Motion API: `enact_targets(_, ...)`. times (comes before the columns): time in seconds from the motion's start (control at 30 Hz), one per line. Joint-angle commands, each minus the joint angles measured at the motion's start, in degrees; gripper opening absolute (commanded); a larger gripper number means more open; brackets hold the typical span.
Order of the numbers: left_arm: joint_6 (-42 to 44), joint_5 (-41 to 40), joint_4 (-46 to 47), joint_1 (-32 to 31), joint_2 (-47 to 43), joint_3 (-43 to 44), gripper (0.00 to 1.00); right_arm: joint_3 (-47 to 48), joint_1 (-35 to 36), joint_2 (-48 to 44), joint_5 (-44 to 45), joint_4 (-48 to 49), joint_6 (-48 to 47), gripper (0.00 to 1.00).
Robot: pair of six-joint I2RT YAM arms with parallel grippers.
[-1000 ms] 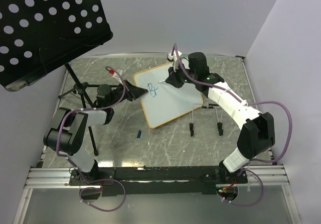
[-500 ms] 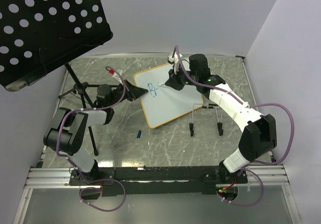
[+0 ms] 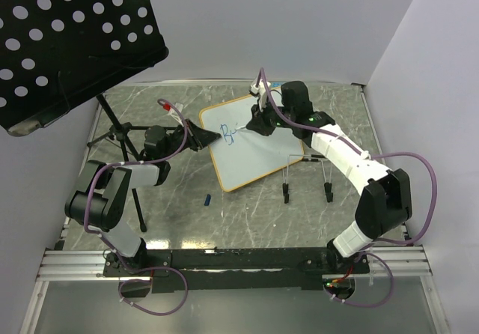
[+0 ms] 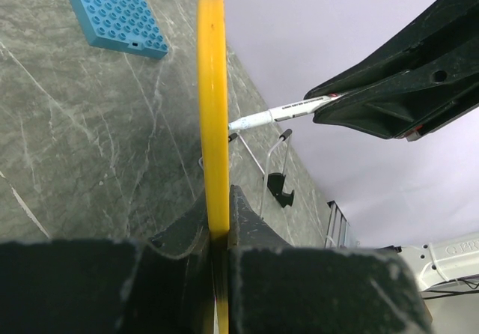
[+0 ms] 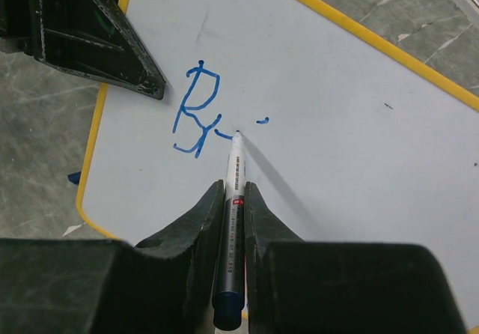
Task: Write a sentence on the whiteboard
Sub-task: Write on the whiteboard with the whiteboard.
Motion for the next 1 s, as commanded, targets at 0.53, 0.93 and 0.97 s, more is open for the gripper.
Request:
enact_targets(0.53, -2.70, 1.10, 11.36, -0.32, -1.63, 2.54, 0.01, 1.27, -1.48, 0.24, 3.56, 1.40, 0.65, 0.00)
enact_targets(0.93, -2.79, 1.10, 11.45, -0.32, -1.45, 2.71, 0.01, 0.57, -1.48, 0.15, -1.28, -1.76, -2.25, 0.00)
enact_targets(0.97, -2.79, 1.10, 11.45, -0.32, -1.36, 2.72, 0.01, 0.57, -1.57, 0.07, -1.71, -1.94, -2.43, 0.00)
